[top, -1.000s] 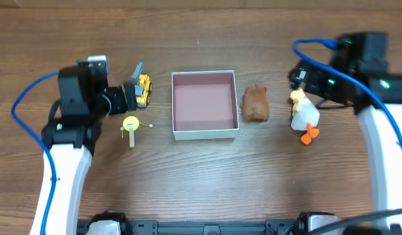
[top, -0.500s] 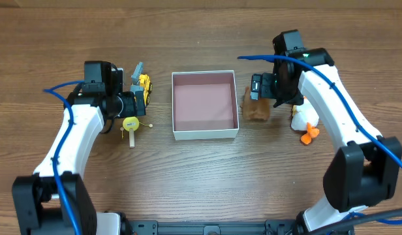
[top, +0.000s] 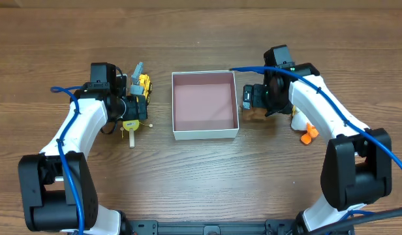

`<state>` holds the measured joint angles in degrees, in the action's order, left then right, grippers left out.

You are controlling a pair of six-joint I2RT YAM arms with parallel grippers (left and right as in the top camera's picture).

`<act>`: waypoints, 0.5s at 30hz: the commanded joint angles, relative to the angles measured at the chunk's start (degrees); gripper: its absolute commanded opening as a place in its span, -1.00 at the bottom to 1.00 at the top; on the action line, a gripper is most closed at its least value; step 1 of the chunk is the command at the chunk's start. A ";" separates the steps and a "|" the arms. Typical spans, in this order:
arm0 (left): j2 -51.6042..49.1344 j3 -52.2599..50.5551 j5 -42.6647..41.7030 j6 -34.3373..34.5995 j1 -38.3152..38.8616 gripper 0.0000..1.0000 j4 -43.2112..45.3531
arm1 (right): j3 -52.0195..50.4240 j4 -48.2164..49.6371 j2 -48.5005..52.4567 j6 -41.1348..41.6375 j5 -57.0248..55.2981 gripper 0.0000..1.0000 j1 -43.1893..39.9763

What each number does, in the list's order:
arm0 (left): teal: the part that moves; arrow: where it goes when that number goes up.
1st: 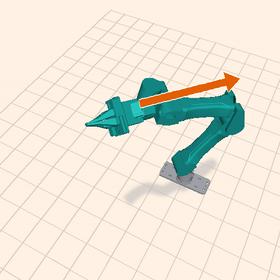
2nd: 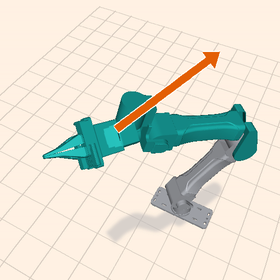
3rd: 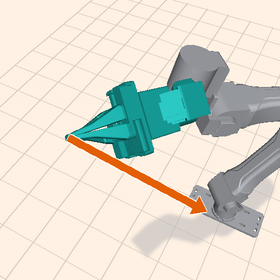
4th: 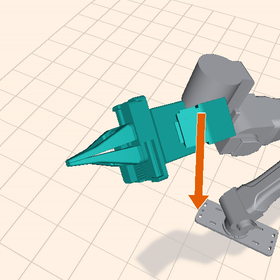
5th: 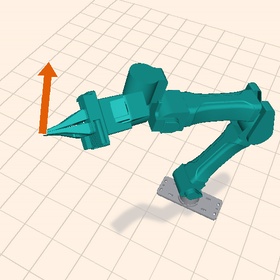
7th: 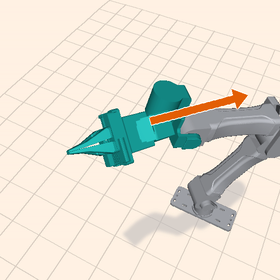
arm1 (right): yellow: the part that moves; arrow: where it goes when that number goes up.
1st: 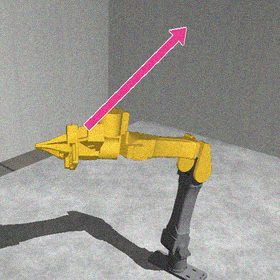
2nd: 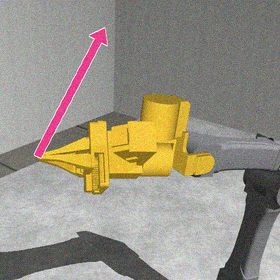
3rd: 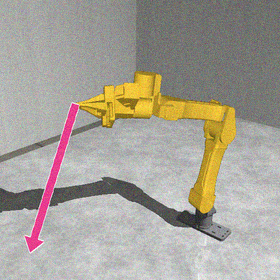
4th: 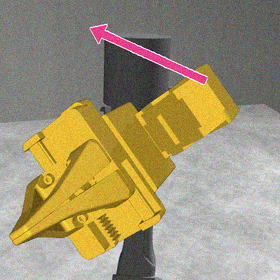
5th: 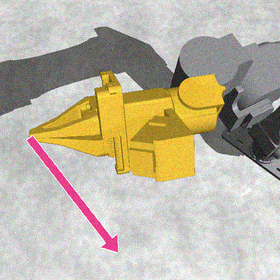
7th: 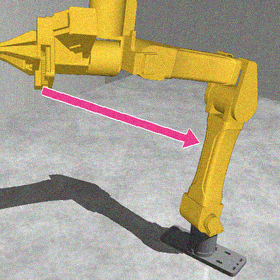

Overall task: Pack container
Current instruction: 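Reach the right gripper to the brown plush hamster and grasp it, then carry the hamster into the white box, release, and withdraw right gripper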

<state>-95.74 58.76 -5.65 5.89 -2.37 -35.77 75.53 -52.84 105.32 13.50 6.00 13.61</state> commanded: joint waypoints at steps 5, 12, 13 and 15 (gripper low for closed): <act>0.02 3.48 -2.19 0.57 -0.28 1.00 -1.03 | -4.44 5.49 0.31 0.44 0.07 0.89 0.15; 0.35 25.29 -4.04 -1.44 -0.31 1.00 -19.39 | -6.51 9.42 0.42 0.39 -1.05 0.77 0.15; 0.37 29.18 -4.02 -2.58 -0.31 1.00 -21.73 | -7.30 10.69 0.46 0.42 -1.55 0.77 0.15; 0.37 34.97 -4.00 -3.98 -0.31 1.00 -24.81 | -8.61 12.66 0.72 0.44 -3.32 0.74 0.15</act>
<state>-95.92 85.14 -8.49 5.13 -2.37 -57.87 68.84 -41.76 105.38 13.69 5.17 13.61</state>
